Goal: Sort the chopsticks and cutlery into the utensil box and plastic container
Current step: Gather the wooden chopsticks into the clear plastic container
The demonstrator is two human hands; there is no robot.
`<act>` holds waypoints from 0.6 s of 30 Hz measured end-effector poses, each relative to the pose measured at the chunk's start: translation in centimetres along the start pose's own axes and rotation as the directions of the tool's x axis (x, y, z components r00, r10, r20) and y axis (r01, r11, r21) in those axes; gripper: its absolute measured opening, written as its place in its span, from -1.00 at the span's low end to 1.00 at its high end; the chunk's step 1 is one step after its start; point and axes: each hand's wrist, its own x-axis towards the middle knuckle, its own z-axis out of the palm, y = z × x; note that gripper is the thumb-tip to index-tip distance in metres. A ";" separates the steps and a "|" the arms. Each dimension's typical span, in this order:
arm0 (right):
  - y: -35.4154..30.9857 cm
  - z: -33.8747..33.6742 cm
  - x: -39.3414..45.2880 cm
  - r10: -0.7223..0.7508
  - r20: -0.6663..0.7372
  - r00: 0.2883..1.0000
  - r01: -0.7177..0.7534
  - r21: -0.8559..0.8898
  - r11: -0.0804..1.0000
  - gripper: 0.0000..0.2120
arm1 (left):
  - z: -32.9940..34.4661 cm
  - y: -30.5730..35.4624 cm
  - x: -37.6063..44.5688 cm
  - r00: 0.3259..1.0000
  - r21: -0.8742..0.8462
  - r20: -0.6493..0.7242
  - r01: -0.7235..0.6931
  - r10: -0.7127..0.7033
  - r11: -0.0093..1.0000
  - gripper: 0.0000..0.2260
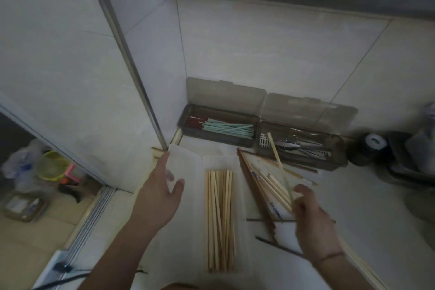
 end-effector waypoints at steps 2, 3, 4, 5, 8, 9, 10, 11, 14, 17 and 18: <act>-3.3 2.0 -1.3 -0.163 -0.001 0.987 0.162 0.105 0.981 -0.66 | 0.1 -0.1 -0.6 0.999 0.042 0.007 -0.047 0.046 0.998 -0.31; -4.3 3.3 -1.6 -0.241 0.014 0.970 0.237 0.141 0.961 -0.71 | 0.2 -0.1 -1.0 0.997 0.057 0.006 -0.080 0.080 0.995 -0.29; -5.2 4.6 -1.8 -0.319 0.025 0.948 0.313 0.135 0.940 -0.77 | 0.3 -0.3 -1.4 0.994 0.073 0.008 -0.111 0.111 0.991 -0.27; -5.6 5.9 -1.8 -0.397 0.028 0.917 0.393 0.091 0.915 -0.82 | 0.4 -0.6 -1.7 0.991 0.096 0.012 -0.136 0.135 0.986 -0.25; -6.3 8.1 -1.6 -0.476 0.157 0.866 0.495 -0.119 0.861 -0.87 | 0.7 -1.4 -2.4 0.985 0.164 0.037 -0.170 0.166 0.972 -0.24; -6.4 8.6 -1.6 -0.462 0.220 0.859 0.504 -0.211 0.837 -0.85 | 0.7 -1.6 -2.5 0.985 0.156 0.045 -0.172 0.167 0.973 -0.24; -6.4 9.0 -1.6 -0.447 0.269 0.853 0.515 -0.301 0.802 -0.83 | 0.7 -1.6 -2.4 0.986 0.128 0.051 -0.164 0.159 0.978 -0.24; -6.0 9.5 -1.6 -0.439 0.325 0.838 0.538 -0.354 0.765 -0.82 | 0.7 -1.6 -2.3 0.988 0.088 0.051 -0.151 0.146 0.985 -0.22; -5.2 9.9 -1.4 -0.437 0.483 0.759 0.632 -0.387 0.671 -0.84 | 0.6 -1.7 -1.7 0.993 0.038 0.037 -0.116 0.114 0.993 -0.16; -4.8 9.4 -1.9 -0.461 0.540 0.705 0.691 -0.371 0.621 -0.88 | 1.1 -2.0 -1.9 0.987 0.221 0.031 -0.161 0.158 0.962 -0.19; -4.5 9.1 -2.1 -0.507 0.512 0.693 0.703 -0.324 0.633 -0.90 | 1.3 -2.1 -2.0 0.987 0.257 0.037 -0.162 0.158 0.953 -0.21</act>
